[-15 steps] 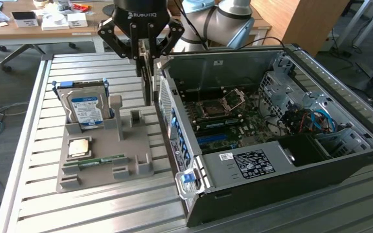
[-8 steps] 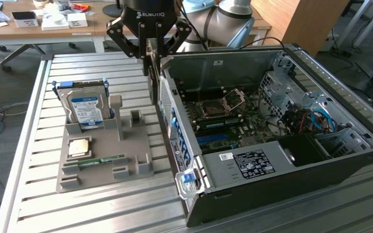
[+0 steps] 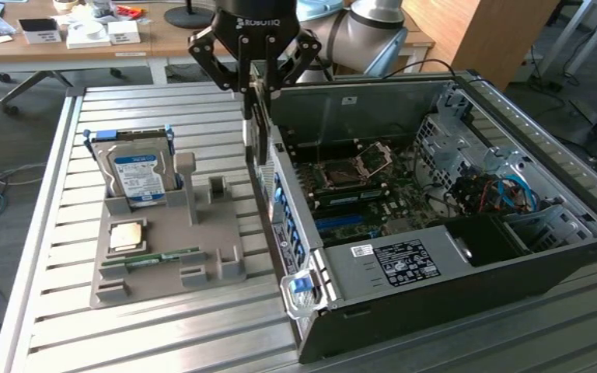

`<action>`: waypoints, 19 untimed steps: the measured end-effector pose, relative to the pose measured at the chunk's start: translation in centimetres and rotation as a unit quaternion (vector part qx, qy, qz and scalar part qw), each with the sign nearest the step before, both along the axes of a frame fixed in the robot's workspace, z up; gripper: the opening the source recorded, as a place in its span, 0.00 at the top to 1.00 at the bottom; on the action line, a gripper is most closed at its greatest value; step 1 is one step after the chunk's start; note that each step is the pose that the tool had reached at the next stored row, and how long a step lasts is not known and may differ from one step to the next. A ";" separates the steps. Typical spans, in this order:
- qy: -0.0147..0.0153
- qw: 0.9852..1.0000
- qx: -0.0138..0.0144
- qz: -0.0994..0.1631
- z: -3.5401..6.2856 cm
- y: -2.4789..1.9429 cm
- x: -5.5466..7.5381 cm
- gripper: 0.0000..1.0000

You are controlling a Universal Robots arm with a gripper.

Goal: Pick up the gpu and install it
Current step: 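Pick up the gpu and move the gpu toward the slot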

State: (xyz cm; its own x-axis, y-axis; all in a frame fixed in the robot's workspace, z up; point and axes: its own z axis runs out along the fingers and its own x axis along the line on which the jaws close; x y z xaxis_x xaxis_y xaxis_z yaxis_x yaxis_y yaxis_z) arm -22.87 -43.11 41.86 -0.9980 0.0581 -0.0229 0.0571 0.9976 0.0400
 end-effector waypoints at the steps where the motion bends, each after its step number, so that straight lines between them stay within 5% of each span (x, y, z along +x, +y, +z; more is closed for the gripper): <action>1: 0.000 1.000 0.000 0.000 0.00 0.01 0.2 0.73; 19: 0.000 1.000 0.001 0.000 0.00 0.28 4.9 0.73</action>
State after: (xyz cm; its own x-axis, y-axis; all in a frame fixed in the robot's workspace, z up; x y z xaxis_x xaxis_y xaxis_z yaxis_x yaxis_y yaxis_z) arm -17.96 -42.83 41.85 -0.9981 0.0580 -0.0229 0.0570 0.9975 0.0412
